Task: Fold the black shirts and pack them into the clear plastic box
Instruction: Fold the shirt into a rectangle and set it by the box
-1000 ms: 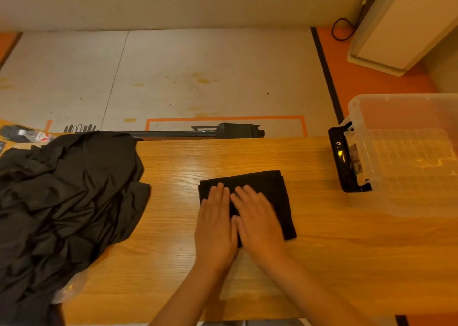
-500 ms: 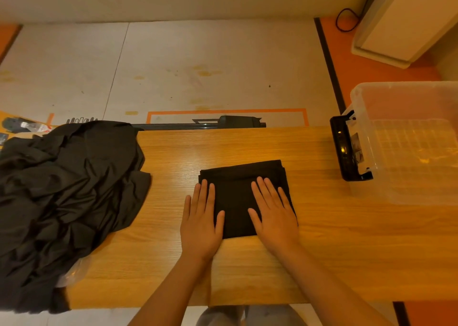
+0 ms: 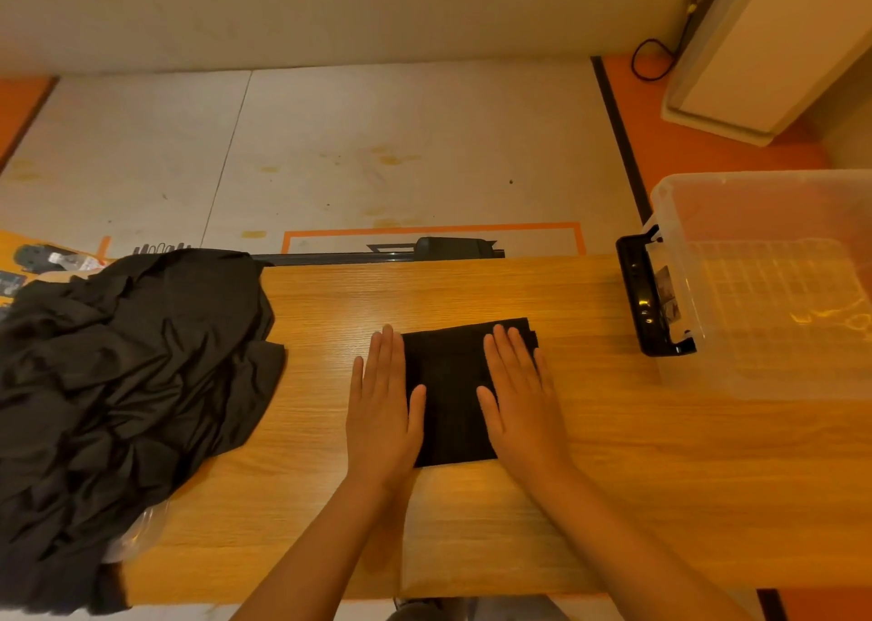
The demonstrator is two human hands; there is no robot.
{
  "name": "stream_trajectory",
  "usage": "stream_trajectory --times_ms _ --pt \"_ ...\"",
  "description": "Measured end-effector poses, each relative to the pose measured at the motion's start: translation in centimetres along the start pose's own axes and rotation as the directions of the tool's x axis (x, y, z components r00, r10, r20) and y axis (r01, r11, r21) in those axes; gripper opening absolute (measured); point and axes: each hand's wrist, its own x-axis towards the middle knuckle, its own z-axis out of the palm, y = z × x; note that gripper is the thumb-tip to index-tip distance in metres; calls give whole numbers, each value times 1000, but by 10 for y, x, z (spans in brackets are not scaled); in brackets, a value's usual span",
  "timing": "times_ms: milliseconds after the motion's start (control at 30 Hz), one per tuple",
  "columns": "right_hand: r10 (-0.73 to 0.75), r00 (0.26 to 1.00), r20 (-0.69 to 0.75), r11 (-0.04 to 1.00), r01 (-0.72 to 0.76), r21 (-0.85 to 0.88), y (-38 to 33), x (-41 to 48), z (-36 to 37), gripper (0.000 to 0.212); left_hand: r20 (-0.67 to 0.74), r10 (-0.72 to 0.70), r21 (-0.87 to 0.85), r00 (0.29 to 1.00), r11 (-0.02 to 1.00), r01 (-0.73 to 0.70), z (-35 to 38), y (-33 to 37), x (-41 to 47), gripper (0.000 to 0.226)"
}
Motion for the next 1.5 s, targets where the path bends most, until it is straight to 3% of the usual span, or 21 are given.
stream_trajectory --times_ms 100,267,567,767,933,1033,1100,1200,1267,1367,1500 --pt "-157 983 96 985 163 -61 -22 16 16 56 59 55 39 997 998 -57 19 15 12 61" --pt "-196 968 155 969 215 -119 -9 35 34 57 96 -16 103 995 995 6 38 7 16 61" --pt "-25 994 110 992 37 -118 18 45 27 60 67 -108 155 992 983 97 37 7 13 68" --pt "82 992 100 993 -73 -89 27 49 24 66 16 -279 104 960 955 276 36 2 15 73" --pt "135 981 140 991 -131 -38 31 53 20 57 53 -207 141 977 970 198 32 -4 25 73" --pt "281 952 119 960 -279 -37 41 50 7 61 121 -143 134 982 983 126 18 -18 42 71" --pt "331 941 73 944 -329 -31 38 39 -3 64 60 -164 100 985 982 158 10 -17 41 66" --pt "159 987 -15 987 -159 6 -6 16 -3 60 -6 -106 3 994 994 106 16 13 17 64" --pt "9 999 32 1000 -8 -19 -31 2 11 58 39 -37 35 999 999 35 35 30 -4 64" --pt "6 990 140 997 5 -80 -26 -8 30 58 47 -115 105 992 988 110 52 30 -21 60" --pt "0 991 137 995 13 -98 -18 -11 38 58 35 -102 169 994 981 94 51 19 -24 58"
